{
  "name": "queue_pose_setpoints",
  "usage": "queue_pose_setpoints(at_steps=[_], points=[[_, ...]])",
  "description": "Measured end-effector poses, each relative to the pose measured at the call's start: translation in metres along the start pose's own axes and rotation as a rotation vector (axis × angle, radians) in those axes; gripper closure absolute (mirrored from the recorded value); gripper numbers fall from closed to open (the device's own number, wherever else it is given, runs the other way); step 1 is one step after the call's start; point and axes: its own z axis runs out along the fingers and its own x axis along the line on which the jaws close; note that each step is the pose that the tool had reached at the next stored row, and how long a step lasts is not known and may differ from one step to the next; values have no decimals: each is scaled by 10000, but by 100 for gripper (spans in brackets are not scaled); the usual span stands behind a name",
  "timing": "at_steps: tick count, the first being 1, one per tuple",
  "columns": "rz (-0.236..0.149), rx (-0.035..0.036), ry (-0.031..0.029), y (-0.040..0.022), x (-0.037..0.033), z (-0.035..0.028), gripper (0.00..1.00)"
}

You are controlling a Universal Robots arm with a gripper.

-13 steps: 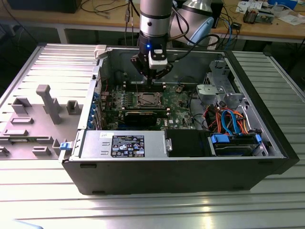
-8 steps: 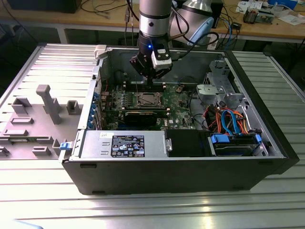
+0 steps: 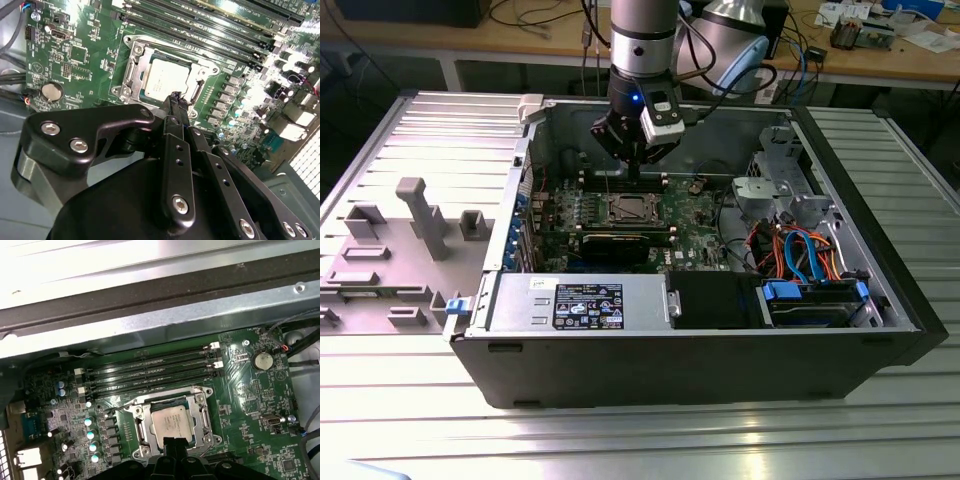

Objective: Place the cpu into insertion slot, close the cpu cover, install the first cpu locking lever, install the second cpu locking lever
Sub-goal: 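Install the first cpu locking lever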

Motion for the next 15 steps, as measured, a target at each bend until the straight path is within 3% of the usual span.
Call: queue_pose_setpoints(at_steps=[2, 6, 9, 13, 15], points=[[-259, -4, -6, -1, 8, 1, 89], [-441, -12, -8, -19, 109, 6, 89], [-1137, -24, -23, -21, 119, 20, 89], [-1223, -29, -22, -41, 236, 23, 89], [-1259, -32, -23, -60, 344, 25, 89]])
